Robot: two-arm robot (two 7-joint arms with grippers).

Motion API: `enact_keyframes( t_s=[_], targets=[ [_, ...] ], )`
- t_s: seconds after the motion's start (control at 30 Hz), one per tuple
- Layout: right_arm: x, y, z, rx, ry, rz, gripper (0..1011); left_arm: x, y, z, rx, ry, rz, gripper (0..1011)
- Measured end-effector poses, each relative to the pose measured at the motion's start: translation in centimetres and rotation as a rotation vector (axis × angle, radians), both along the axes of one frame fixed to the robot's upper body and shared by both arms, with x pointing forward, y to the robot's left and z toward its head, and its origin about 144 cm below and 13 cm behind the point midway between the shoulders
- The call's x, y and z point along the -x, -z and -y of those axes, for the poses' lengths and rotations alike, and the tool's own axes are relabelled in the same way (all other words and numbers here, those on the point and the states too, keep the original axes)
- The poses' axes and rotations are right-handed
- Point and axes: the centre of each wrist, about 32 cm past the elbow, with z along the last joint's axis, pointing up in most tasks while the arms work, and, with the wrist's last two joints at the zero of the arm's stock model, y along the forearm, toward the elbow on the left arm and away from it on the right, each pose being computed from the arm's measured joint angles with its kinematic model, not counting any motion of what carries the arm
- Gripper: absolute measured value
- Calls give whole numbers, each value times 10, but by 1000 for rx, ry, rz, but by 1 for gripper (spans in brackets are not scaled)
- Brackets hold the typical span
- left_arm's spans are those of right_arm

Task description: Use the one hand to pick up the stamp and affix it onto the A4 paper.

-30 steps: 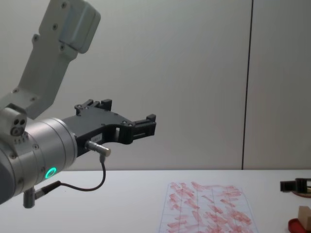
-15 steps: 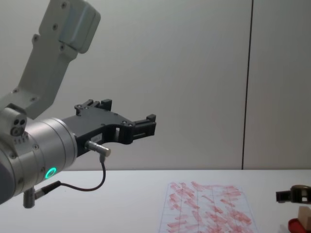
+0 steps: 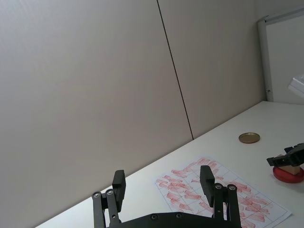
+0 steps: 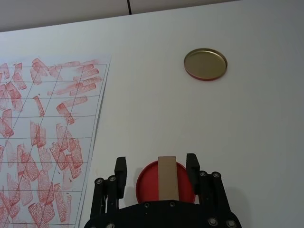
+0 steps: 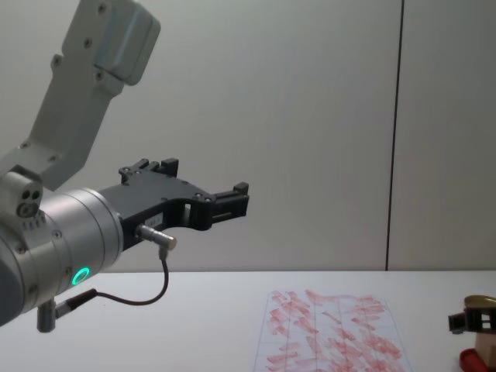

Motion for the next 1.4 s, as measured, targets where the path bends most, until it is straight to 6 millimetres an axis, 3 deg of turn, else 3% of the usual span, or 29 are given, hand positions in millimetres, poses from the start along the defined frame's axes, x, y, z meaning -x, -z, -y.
enact_keyframes(
  t_s=[0.47, 0.63, 1.4],
  targets=[
    [-6, -1, -3, 1, 25, -61, 343, 0, 0, 0, 0, 0, 0, 993],
    [-7, -1, -4, 3, 32, -72, 225, 0, 0, 0, 0, 0, 0, 993],
    [-15, 2, -4, 2, 76, -133, 224, 0, 0, 0, 0, 0, 0, 993]
  ],
)
